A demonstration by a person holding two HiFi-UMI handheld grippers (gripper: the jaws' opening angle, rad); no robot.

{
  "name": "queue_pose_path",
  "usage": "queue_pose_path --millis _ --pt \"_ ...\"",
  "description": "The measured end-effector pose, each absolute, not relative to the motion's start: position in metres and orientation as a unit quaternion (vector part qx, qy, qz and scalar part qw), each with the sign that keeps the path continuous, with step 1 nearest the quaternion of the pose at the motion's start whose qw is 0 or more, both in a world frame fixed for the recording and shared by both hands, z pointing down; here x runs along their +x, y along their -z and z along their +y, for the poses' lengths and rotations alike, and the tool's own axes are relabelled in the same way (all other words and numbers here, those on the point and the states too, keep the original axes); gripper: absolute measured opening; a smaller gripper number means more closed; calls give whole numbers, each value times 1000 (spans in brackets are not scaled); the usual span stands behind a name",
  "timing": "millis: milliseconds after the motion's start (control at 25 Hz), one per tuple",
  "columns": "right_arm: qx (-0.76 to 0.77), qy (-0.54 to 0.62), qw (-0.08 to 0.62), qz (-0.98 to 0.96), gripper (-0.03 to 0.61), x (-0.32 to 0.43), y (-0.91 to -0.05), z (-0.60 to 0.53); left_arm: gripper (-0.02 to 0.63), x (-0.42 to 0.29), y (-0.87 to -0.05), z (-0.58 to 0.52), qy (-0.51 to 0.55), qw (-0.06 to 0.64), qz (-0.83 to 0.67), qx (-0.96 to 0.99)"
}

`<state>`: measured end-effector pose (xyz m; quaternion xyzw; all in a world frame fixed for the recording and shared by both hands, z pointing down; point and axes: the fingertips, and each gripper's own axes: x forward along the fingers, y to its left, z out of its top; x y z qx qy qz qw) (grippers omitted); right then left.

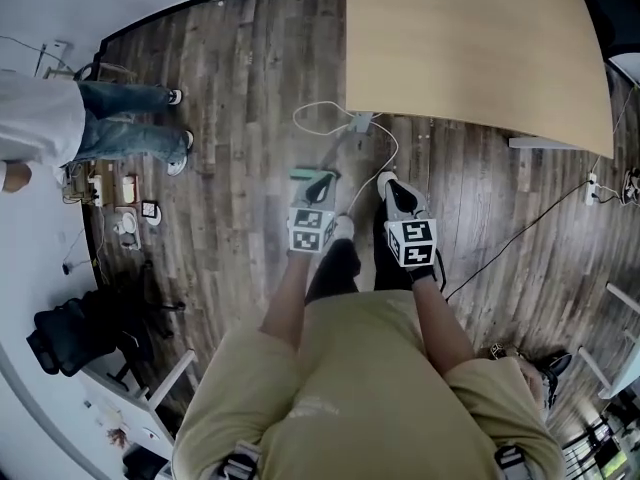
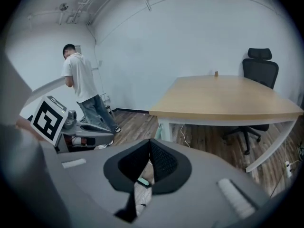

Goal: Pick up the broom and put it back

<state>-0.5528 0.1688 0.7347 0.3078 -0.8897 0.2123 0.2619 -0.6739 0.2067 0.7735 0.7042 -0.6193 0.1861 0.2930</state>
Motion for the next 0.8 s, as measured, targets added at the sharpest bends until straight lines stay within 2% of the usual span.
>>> queue_pose_path --millis 360,800 --pt "310 -258 285 -870 5 -539 -783 148 32 -661 -857 169 -255 326 -571 709" --pt "290 -287 299 -862 5 -550 -817 139 135 -678 -933 121 -306 344 -559 689"
